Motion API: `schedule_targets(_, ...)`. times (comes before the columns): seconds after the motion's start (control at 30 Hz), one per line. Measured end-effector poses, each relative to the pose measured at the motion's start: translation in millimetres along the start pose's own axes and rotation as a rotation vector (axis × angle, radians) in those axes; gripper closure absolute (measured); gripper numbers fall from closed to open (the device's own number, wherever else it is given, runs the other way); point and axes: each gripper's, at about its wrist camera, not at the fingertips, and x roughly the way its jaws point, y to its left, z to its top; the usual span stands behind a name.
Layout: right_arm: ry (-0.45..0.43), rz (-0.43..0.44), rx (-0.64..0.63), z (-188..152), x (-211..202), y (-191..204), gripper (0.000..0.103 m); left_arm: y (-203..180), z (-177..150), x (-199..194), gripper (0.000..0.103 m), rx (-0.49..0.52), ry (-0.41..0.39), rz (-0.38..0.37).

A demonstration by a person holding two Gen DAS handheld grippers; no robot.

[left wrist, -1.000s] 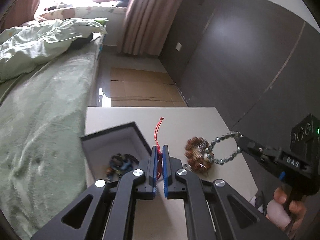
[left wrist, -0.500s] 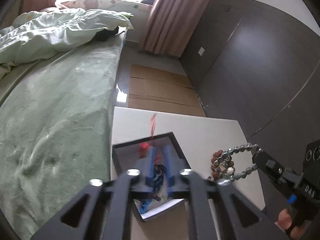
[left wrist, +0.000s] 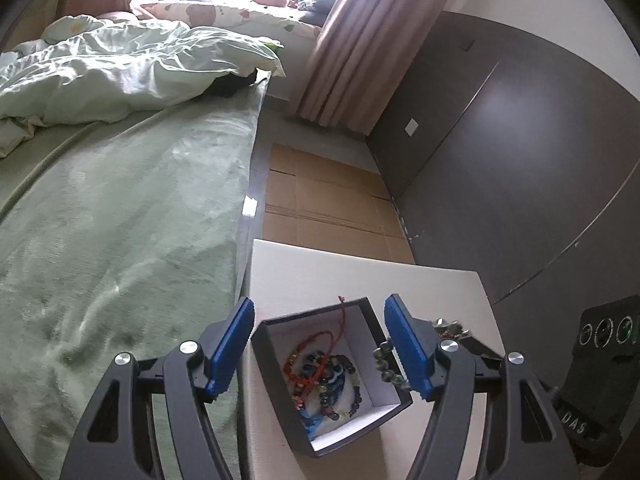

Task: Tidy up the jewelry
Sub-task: 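Drop the red bracelet into the box with the left tool while the right tool releases the grey one, then move both open tools back around the brown bead bracelet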

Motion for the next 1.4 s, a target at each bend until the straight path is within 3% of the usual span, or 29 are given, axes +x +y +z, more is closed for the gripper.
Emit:
schedule_targets(0.1, 0.066, -0.018, -0.017, -1, 16, 5, 0.082, 6, 2, -2, 0.038, -0.013, 0.0, 0.001)
schedule_targets(0.17, 0.066, -0.047, -0.014, -2, 21, 4, 0.031, 8, 2, -3, 0.038, -0.02, 0.003, 0.001)
schedule_targets(0.2, 0.037, -0.067, -0.014, -3, 17, 3, 0.026, 9, 2, -3, 0.037, -0.022, 0.003, 0.001)
schedule_targets(0.77, -0.06, -0.162, 0.076, 1, -54, -42, 0.026, -16, -19, -8, 0.034, 0.042, 0.021, -0.005)
schedule_targets(1.17, -0.04, -0.305, 0.193, -7, -91, -90, 0.026, -67, -44, 14, 0.035, 0.136, 0.065, -0.046)
schedule_targets(1.4, -0.005, -0.375, 0.285, -11, -95, -118, 0.029, -97, -54, 35, 0.044, 0.168, 0.107, -0.091)
